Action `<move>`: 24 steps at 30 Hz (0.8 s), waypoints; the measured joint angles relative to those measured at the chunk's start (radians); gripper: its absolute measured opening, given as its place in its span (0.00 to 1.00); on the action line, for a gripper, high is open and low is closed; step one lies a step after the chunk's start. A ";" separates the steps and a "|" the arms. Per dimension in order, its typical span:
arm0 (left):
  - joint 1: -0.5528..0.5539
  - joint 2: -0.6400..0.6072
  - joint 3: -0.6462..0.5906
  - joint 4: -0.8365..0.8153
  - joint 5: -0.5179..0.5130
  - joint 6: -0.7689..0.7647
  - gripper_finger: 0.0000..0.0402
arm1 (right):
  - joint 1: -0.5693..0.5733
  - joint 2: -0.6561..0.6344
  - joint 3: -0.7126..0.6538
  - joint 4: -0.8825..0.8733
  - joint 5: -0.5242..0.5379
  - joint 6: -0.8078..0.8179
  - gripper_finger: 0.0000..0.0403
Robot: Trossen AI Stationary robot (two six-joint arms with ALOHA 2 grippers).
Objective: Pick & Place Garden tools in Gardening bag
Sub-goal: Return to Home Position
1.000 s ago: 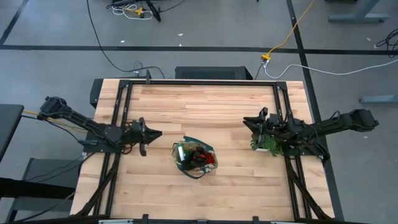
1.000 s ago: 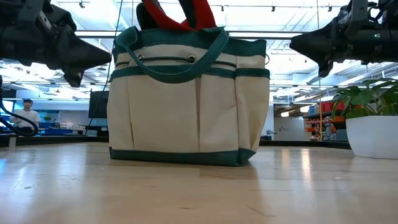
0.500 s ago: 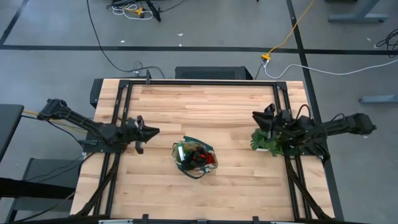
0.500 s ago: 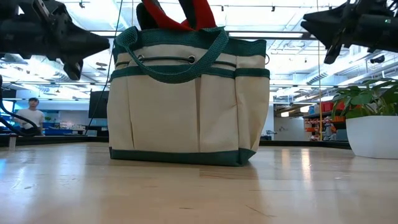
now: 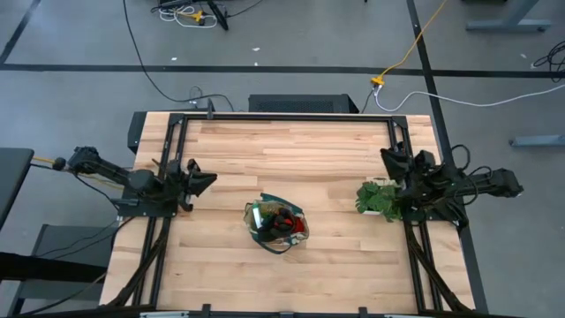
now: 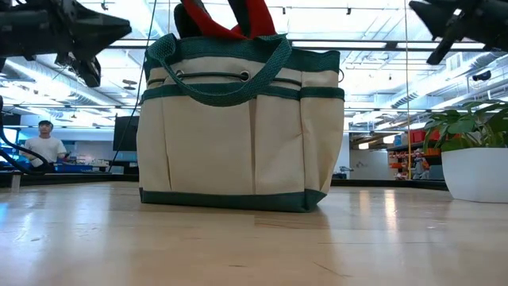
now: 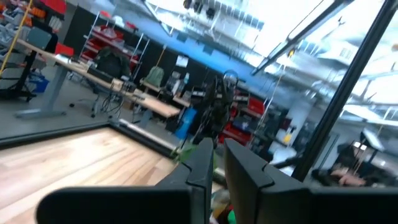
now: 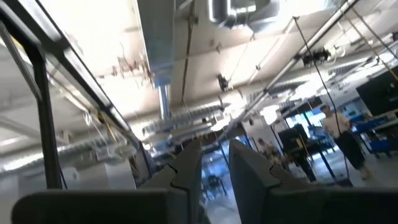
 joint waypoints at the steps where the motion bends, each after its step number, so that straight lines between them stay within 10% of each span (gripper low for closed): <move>1: 0.000 -0.016 0.000 0.000 0.000 0.000 0.11 | 0.000 -0.017 0.000 0.001 0.000 0.000 0.20; 24: 0.001 -0.195 0.000 -0.015 0.001 0.000 0.11 | -0.002 -0.190 0.001 0.031 0.009 0.000 0.20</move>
